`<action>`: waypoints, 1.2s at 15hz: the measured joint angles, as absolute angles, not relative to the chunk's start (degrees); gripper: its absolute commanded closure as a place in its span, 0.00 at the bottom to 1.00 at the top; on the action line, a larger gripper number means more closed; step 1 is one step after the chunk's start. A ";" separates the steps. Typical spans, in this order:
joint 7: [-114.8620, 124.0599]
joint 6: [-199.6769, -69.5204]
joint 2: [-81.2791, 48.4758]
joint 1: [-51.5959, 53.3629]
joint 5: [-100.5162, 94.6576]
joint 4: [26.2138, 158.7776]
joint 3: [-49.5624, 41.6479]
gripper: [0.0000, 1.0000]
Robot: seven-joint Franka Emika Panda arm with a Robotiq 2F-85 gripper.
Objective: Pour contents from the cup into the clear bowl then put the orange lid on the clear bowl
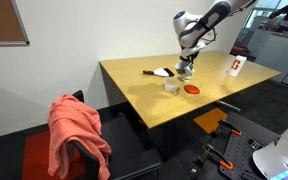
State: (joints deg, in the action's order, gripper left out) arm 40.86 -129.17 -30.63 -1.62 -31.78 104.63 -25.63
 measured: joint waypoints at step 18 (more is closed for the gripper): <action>69.75 -113.95 -31.93 4.96 -51.70 107.50 -21.66 0.97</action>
